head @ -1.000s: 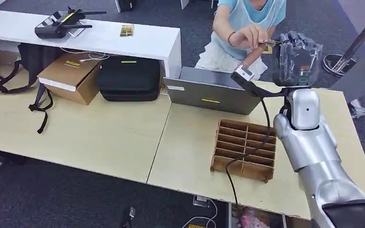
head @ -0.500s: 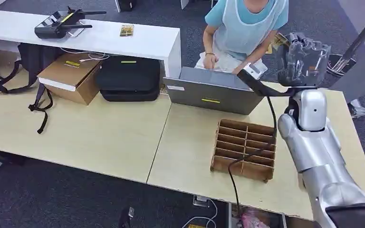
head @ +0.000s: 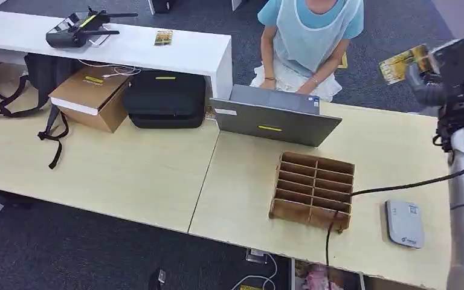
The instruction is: Pass the card to the sensor for recognition and then transmit it.
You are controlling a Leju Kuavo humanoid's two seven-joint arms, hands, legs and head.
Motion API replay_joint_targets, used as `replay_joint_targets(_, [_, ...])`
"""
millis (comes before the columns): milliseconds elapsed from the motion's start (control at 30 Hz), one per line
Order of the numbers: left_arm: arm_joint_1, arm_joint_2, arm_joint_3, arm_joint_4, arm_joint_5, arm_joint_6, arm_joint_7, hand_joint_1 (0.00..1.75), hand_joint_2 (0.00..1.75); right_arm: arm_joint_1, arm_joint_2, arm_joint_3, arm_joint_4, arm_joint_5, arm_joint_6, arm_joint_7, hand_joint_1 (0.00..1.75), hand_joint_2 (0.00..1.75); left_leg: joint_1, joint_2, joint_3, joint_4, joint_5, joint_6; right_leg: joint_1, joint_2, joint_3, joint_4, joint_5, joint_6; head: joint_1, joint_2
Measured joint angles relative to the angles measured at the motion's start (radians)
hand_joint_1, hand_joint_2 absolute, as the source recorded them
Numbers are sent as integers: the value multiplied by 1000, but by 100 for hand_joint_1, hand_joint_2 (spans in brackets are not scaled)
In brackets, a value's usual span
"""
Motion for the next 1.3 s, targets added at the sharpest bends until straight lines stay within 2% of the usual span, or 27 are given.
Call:
replay_joint_targets(100, [6, 4, 0, 0, 7, 0, 0, 0, 175, 22, -68, -30, 0, -112, 69, 3, 175, 175, 0, 0, 0, 0, 0, 0, 0, 0, 0, -1, 0, 0, 0, 0])
replay_joint_targets(267, [15, 11, 0, 0, 13, 0, 0, 0, 175, 177, -181, -61, -74, -243, 142, 42, 175, 175, 0, -1, 0, 0, -1, 1, 0, -1, 0, -1, 0, 1, 0, 0])
replay_joint_targets(367, [17, 14, 0, 0, 15, 0, 0, 0, 175, 264, -236, -81, -98, -279, 160, 52, 175, 175, 0, -1, -1, -1, -1, 1, 0, -1, 0, 0, -1, 1, 0, 0])
replay_joint_targets(500, [17, 14, 0, 0, 18, 0, 0, 0, 175, 341, -272, -88, -98, -287, 157, 58, 175, 175, 0, 1, 0, -1, -2, 1, 0, 1, 0, 0, -1, 1, 0, 0])
replay_joint_targets(767, [16, 14, 0, 0, 13, 0, 0, 0, 175, 453, -265, -77, -84, -242, 103, 77, 175, 175, 0, 2, 0, -1, -1, 1, 1, 1, 0, 0, -1, 1, 0, 0])
replay_joint_targets(1100, [15, 13, 0, 0, 5, 0, 0, 0, 175, 400, -227, 17, 39, -181, 85, 85, 175, 175, 0, 1, 0, -1, -1, 1, 0, 1, 0, 1, -1, 1, 0, 0])
replay_joint_targets(1300, [16, 12, 0, 0, 6, 0, 0, 0, 175, 402, -191, 60, 90, -152, 30, 69, 175, 175, 0, 1, 0, -1, -1, 1, 0, 1, 0, 0, -1, 1, 0, 0])
